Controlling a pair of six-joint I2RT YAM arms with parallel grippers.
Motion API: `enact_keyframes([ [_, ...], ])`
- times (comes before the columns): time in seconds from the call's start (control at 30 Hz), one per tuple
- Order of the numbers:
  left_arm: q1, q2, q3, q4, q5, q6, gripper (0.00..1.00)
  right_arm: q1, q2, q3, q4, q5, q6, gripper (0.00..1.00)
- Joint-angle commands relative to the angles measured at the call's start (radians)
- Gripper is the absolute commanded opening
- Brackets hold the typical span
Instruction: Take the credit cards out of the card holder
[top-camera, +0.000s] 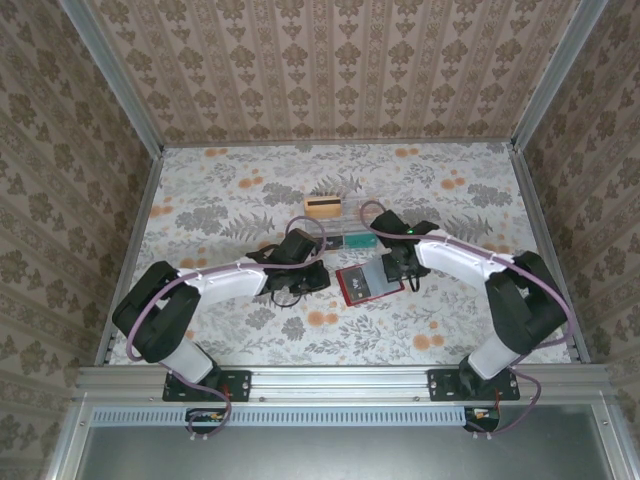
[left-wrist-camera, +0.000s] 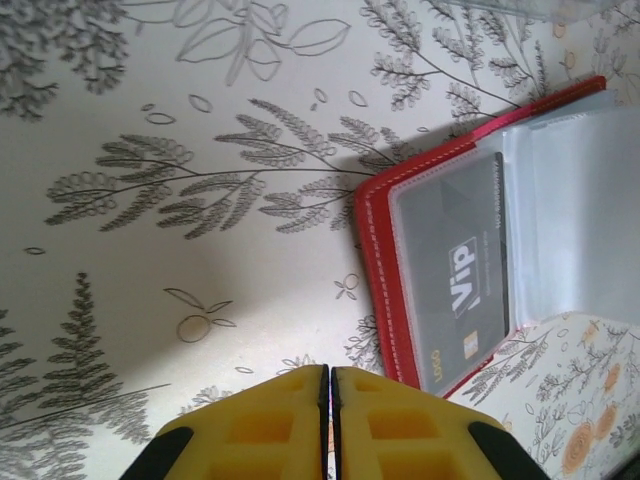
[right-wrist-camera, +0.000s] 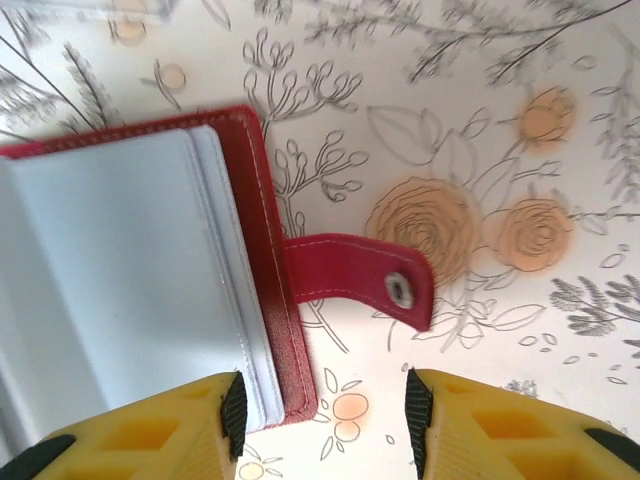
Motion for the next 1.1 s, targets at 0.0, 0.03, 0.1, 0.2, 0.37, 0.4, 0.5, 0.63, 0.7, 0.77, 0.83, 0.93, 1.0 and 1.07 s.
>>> enact_keyframes([
  [0.0, -0.019, 0.038, 0.054, 0.016, 0.042, 0.036, 0.11, -0.011, -0.089, -0.012, 0.019, -0.056, 0.008, 0.47],
  [0.03, -0.025, 0.054, 0.064, 0.019, 0.048, 0.039, 0.11, -0.011, -0.107, -0.015, 0.038, -0.103, 0.000, 0.46],
  [0.1, -0.031, 0.080, 0.082, 0.023, 0.059, 0.040, 0.10, -0.012, -0.132, -0.026, 0.091, -0.218, -0.012, 0.45],
  [0.2, -0.039, 0.118, 0.106, 0.027, 0.074, 0.043, 0.07, -0.015, -0.123, -0.040, 0.167, -0.396, 0.002, 0.43],
  [0.37, -0.051, 0.173, 0.146, 0.017, 0.093, 0.052, 0.06, -0.040, -0.034, -0.046, 0.256, -0.598, 0.034, 0.23],
  [0.4, -0.053, 0.182, 0.151, 0.019, 0.096, 0.052, 0.05, -0.046, -0.013, -0.044, 0.261, -0.625, 0.034, 0.22],
  [0.5, -0.058, 0.205, 0.167, -0.004, 0.097, 0.056, 0.05, -0.065, 0.031, -0.043, 0.277, -0.684, 0.035, 0.20],
  [0.63, -0.059, 0.226, 0.164, -0.011, 0.100, 0.052, 0.05, -0.087, 0.066, -0.052, 0.288, -0.724, 0.032, 0.19],
  [0.7, -0.059, 0.232, 0.168, -0.021, 0.097, 0.054, 0.04, -0.096, 0.082, -0.052, 0.287, -0.736, 0.027, 0.19],
  [0.77, -0.059, 0.238, 0.169, -0.029, 0.094, 0.052, 0.03, -0.100, 0.100, -0.053, 0.281, -0.739, 0.023, 0.19],
  [0.83, -0.059, 0.245, 0.170, -0.048, 0.091, 0.054, 0.02, -0.106, 0.116, -0.059, 0.278, -0.739, 0.019, 0.19],
  [0.93, -0.060, 0.253, 0.170, -0.066, 0.088, 0.057, 0.02, -0.110, 0.128, -0.070, 0.278, -0.732, 0.016, 0.18],
  [1.0, -0.062, 0.251, 0.165, -0.063, 0.086, 0.057, 0.02, -0.115, 0.134, -0.076, 0.287, -0.741, 0.017, 0.19],
  [1.07, -0.062, 0.249, 0.165, -0.063, 0.086, 0.057, 0.01, -0.116, 0.140, -0.082, 0.292, -0.746, 0.017, 0.19],
])
